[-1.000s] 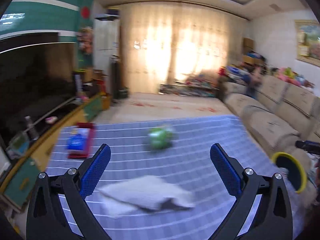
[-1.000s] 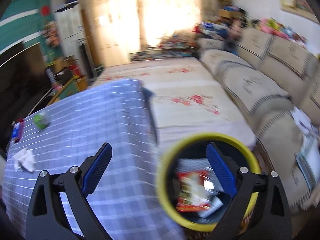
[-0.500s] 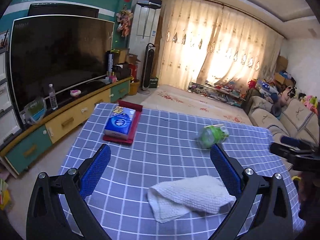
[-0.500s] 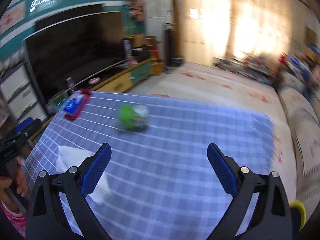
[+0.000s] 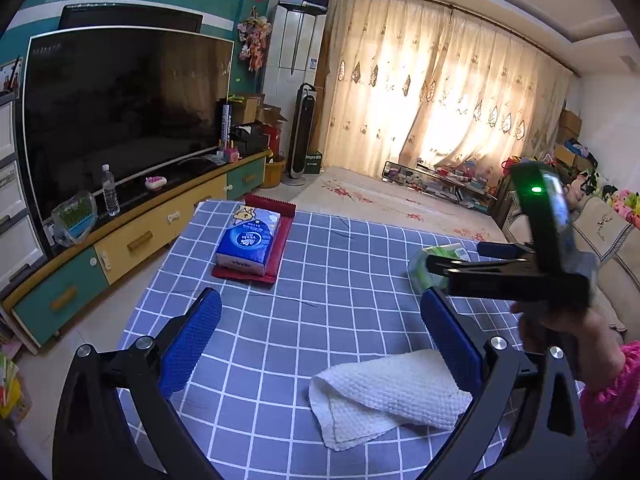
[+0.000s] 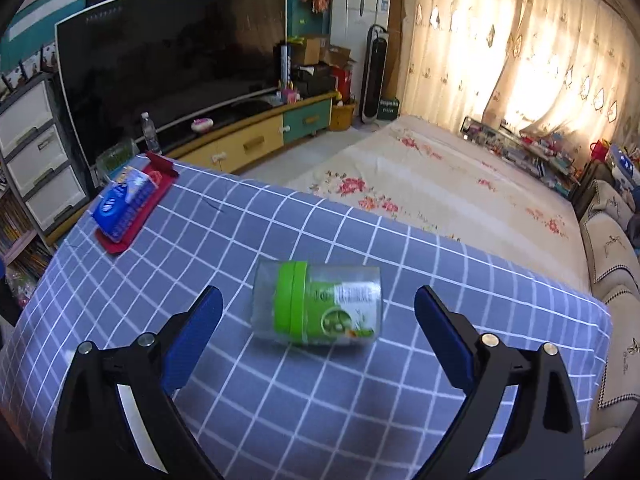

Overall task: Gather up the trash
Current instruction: 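Move the right tool to the green-capped clear jar and grasp it, then carry the green-capped jar over the yellow bin and open the right tool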

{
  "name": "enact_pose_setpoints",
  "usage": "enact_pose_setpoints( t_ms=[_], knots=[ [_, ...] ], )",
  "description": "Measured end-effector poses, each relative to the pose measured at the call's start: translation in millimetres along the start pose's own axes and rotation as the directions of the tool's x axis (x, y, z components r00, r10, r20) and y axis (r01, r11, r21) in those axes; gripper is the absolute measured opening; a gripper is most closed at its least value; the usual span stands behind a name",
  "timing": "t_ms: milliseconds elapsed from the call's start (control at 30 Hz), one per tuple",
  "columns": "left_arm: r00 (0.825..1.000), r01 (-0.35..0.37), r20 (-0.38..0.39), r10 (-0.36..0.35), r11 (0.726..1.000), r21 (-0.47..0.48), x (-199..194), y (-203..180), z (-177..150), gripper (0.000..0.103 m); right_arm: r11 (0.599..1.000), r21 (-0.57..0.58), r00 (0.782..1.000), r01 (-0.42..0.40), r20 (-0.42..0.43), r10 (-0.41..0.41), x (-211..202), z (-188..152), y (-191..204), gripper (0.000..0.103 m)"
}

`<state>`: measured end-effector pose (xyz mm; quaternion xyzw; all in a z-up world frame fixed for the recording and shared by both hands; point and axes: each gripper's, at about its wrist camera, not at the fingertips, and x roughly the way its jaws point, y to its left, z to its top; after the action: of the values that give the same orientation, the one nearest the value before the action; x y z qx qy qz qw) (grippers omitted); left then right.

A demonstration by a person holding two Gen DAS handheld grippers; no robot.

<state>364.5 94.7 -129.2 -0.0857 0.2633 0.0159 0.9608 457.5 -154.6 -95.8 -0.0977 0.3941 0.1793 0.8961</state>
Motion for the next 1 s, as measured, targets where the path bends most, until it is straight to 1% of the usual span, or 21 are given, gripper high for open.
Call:
enact_pose_setpoints(
  t_ms=[133,200,233,267,367,433,567,733,800,867,933,1000],
  knots=[
    [1.000,0.009,-0.010,-0.009,1.000,-0.005,2.7,0.9,0.1,0.098,1.000,0.018,0.999,-0.004,-0.039,0.005,17.1,-2.7,0.6,0.091],
    [1.000,0.012,-0.013,-0.012,1.000,-0.004,3.0,-0.1,-1.1,0.098,1.000,0.024,0.999,-0.005,-0.050,0.006,21.2,-2.7,-0.7,0.082],
    [1.000,0.013,-0.014,-0.013,1.000,-0.003,3.2,-0.7,-1.2,0.098,1.000,0.027,0.998,-0.008,-0.061,0.009,24.4,-2.3,-0.4,0.071],
    [1.000,0.013,-0.014,-0.013,1.000,-0.002,2.6,-1.1,-1.4,0.098,0.999,0.030,0.997,-0.013,-0.073,0.015,25.6,-2.6,-0.9,0.068],
    [1.000,0.014,-0.019,-0.014,1.000,0.004,3.8,-2.9,-1.2,0.098,0.999,0.035,0.998,-0.004,-0.065,0.007,21.5,-4.4,0.4,0.067],
    [1.000,0.014,-0.019,-0.013,1.000,0.008,3.7,-3.9,-1.2,0.098,0.998,0.058,0.998,-0.016,-0.058,0.020,15.4,-6.3,-1.7,0.067],
    [1.000,0.015,-0.028,-0.015,1.000,0.013,6.2,-5.5,-2.6,0.098,0.993,0.117,0.999,-0.014,-0.030,0.018,-13.7,-16.1,-16.7,0.067],
    [0.999,0.018,-0.040,-0.017,1.000,0.018,8.2,-8.3,-3.2,0.098,0.978,0.207,1.000,0.003,0.013,-0.006,-72.3,-53.1,-48.2,0.067],
    [0.999,0.022,-0.045,-0.021,1.000,0.021,9.3,-10.5,-4.4,0.098,0.966,0.257,0.999,0.023,0.020,-0.029,-97.0,-75.1,-67.8,0.067],
    [0.998,0.026,-0.050,-0.025,0.999,0.027,10.0,-12.4,-4.3,0.098,0.951,0.304,0.997,0.060,0.023,-0.070,-118.0,-97.8,-88.0,0.067],
    [0.998,0.031,-0.054,-0.029,0.999,0.033,10.8,-14.9,-5.9,0.098,0.925,0.365,0.992,0.106,0.023,-0.123,-141.7,-126.0,-109.5,0.067],
    [0.998,0.036,-0.059,-0.033,0.999,0.041,11.9,-17.7,-7.2,0.098,0.893,0.417,0.981,0.170,0.010,-0.192,-162.1,-155.0,-132.1,0.067]
  ],
)
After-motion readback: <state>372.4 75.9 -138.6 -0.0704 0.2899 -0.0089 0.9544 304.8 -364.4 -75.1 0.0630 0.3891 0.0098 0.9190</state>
